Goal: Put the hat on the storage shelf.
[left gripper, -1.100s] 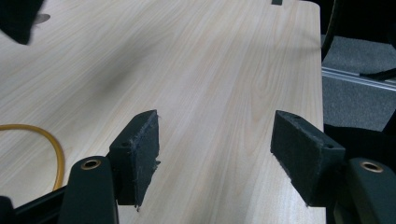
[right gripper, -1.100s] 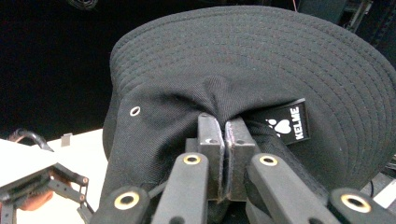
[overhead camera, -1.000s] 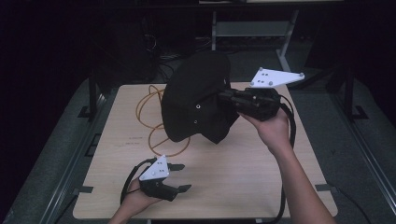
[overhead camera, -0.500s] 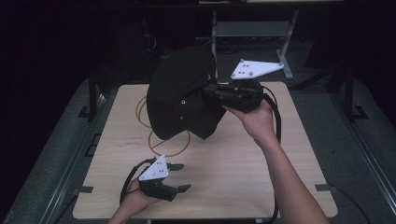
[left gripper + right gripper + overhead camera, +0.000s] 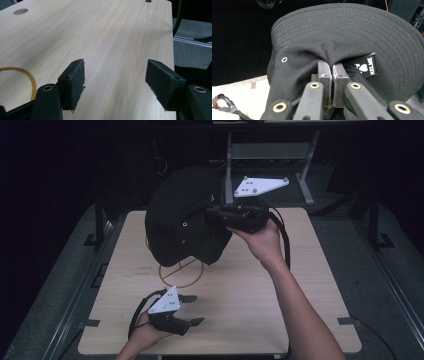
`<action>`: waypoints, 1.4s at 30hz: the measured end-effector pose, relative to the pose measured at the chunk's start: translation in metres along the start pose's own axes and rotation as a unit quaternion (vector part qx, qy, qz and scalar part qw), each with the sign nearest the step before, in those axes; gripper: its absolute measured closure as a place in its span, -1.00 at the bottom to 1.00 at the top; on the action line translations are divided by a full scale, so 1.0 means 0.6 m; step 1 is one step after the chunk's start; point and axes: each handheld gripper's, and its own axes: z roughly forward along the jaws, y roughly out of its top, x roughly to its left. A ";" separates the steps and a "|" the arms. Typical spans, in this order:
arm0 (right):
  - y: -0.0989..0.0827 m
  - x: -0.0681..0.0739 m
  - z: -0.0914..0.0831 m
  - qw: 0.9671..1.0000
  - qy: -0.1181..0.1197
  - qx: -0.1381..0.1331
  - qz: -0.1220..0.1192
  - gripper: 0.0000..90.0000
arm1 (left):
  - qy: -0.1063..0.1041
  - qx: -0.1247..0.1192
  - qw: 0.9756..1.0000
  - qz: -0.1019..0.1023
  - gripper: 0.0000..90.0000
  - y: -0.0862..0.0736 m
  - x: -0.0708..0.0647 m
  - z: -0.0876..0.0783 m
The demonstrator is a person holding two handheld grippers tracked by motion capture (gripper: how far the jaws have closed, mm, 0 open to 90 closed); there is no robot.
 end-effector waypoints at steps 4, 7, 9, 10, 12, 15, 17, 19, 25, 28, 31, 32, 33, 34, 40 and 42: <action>0.009 0.001 0.013 1.000 0.004 -0.001 -0.003 0.94 | 0.000 -0.001 1.000 0.004 -0.31 0.000 0.000 0.001; 0.014 0.001 0.024 1.000 0.007 -0.001 -0.004 0.94 | -0.001 -0.001 1.000 0.009 -0.31 0.001 0.000 0.000; 0.016 0.000 0.032 1.000 0.009 0.001 -0.003 0.94 | 0.000 -0.001 1.000 0.008 -0.30 0.000 0.001 0.000; 0.017 0.000 0.034 1.000 0.009 0.002 -0.002 0.94 | 0.000 -0.002 1.000 0.004 -0.31 0.000 0.001 0.000; 0.020 -0.002 0.042 1.000 0.012 0.000 -0.001 0.94 | 0.000 -0.003 1.000 0.002 -0.30 0.000 0.001 0.000; 0.026 -0.004 0.053 1.000 0.013 0.002 0.001 0.94 | 0.000 -0.003 1.000 0.003 -0.30 0.000 0.000 0.001; 0.030 -0.005 0.061 1.000 0.015 0.002 0.005 0.94 | 0.000 -0.003 1.000 0.003 -0.30 0.000 0.000 0.000; 0.031 -0.005 0.064 1.000 0.017 0.003 0.006 0.94 | 0.000 -0.004 1.000 0.002 -0.30 0.001 0.000 0.001; 0.043 -0.007 0.099 0.999 0.029 0.001 0.017 0.94 | -0.003 0.000 1.000 0.006 -0.30 0.001 0.000 0.003; 0.045 -0.008 0.115 0.999 0.034 0.003 0.023 0.94 | -0.005 0.000 1.000 0.005 -0.31 0.002 -0.001 0.004; 0.045 -0.008 0.129 0.999 0.037 0.006 0.028 0.94 | -0.008 -0.005 1.000 0.004 -0.30 0.004 -0.002 0.003; 0.045 -0.009 0.135 0.999 0.038 0.005 0.030 0.94 | -0.008 -0.005 1.000 0.005 -0.30 0.005 -0.002 0.004; 0.046 -0.009 0.141 0.999 0.039 0.006 0.032 0.94 | -0.008 -0.006 1.000 0.005 -0.30 0.005 -0.003 0.004; 0.046 -0.010 0.147 0.999 0.040 0.007 0.034 0.94 | -0.009 -0.005 1.000 0.006 -0.30 0.006 -0.003 0.005; 0.046 -0.014 0.183 0.998 0.043 0.022 0.041 0.93 | -0.010 -0.003 1.000 0.008 -0.30 0.006 -0.003 0.006; 0.045 -0.015 0.194 0.998 0.043 0.025 0.043 0.93 | -0.010 -0.001 1.000 0.010 -0.30 0.006 -0.003 0.007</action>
